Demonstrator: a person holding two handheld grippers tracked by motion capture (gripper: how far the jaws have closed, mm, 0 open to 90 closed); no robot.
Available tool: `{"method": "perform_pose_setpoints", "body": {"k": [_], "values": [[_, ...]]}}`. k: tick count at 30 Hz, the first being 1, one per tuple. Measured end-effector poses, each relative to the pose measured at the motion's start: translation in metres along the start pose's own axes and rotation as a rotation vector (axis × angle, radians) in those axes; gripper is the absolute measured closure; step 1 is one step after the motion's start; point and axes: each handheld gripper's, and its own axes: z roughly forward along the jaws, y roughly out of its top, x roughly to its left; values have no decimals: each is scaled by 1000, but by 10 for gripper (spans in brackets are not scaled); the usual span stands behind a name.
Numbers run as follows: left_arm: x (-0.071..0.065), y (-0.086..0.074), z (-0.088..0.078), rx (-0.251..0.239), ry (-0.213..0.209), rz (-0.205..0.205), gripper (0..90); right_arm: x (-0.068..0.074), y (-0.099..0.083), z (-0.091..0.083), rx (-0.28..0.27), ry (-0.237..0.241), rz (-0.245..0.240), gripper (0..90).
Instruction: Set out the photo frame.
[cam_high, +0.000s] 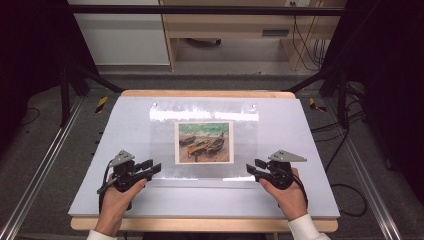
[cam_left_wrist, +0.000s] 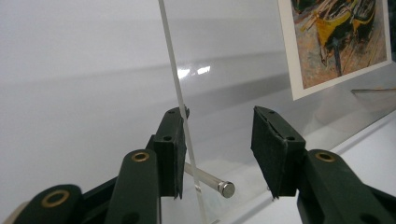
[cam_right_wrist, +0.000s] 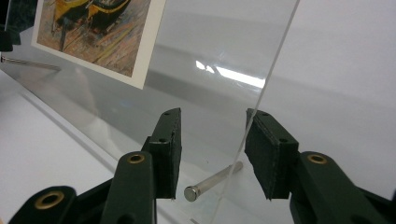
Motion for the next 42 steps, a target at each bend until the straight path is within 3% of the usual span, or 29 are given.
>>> {"method": "perform_pose_setpoints", "body": {"k": [42], "values": [[-12,-10,-8,12,50,31,582,4,-8,-7,-4,-15,2,638]]}}
